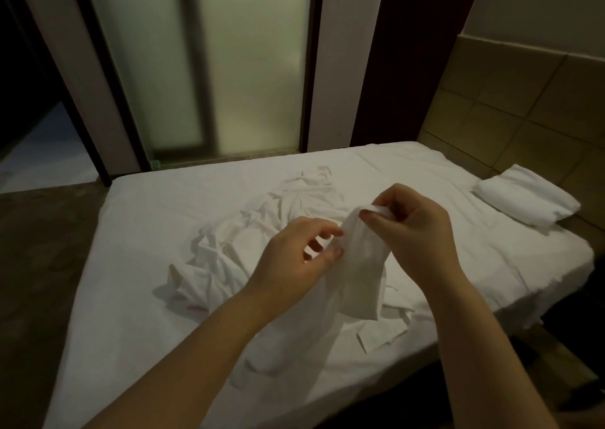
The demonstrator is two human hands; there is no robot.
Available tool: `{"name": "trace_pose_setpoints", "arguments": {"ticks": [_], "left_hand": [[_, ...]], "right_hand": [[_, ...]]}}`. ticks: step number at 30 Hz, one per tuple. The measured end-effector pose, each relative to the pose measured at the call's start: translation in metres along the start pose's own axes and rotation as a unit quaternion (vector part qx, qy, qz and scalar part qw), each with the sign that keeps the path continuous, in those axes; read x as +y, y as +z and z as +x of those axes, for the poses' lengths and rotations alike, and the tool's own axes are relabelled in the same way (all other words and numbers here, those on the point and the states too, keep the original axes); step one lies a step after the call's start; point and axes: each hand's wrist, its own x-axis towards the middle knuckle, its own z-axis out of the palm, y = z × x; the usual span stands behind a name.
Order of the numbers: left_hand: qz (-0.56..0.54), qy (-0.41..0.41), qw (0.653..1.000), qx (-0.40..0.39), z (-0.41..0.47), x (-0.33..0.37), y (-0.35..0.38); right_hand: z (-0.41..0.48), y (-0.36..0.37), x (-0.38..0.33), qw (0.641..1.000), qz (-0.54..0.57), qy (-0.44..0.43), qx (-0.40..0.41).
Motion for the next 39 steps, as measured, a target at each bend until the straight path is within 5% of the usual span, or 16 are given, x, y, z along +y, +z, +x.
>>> {"name": "trace_pose_setpoints", "arguments": {"ticks": [9,13,19,21,25,34,39], "left_hand": [[-0.069,-0.035,0.992,0.104,0.018,-0.015,0.005],[-0.098,-0.014,0.993,0.07,0.026,-0.02,-0.003],[-0.152,-0.033,0.987,0.042,0.039,-0.023,-0.015],[-0.124,-0.026,0.991,0.033,0.043,-0.029,-0.016],[-0.104,-0.015,0.994,0.028,0.045,-0.035,-0.015],[-0.049,0.06,0.989,-0.125,0.049,-0.038,-0.035],[-0.061,0.021,0.994,-0.084,0.051,-0.036,-0.052]], "right_hand": [[0.008,0.025,-0.018,0.992,-0.101,-0.061,0.042],[0.016,0.029,-0.025,0.987,-0.148,-0.064,0.01],[0.019,0.026,-0.019,0.999,-0.027,0.023,-0.018],[0.018,0.026,-0.011,0.998,-0.003,0.036,0.057],[0.026,0.027,0.009,0.95,-0.192,-0.001,0.245],[0.047,0.046,0.019,0.974,-0.196,0.027,0.111],[0.054,0.063,0.015,0.962,-0.244,0.051,0.11]]}}
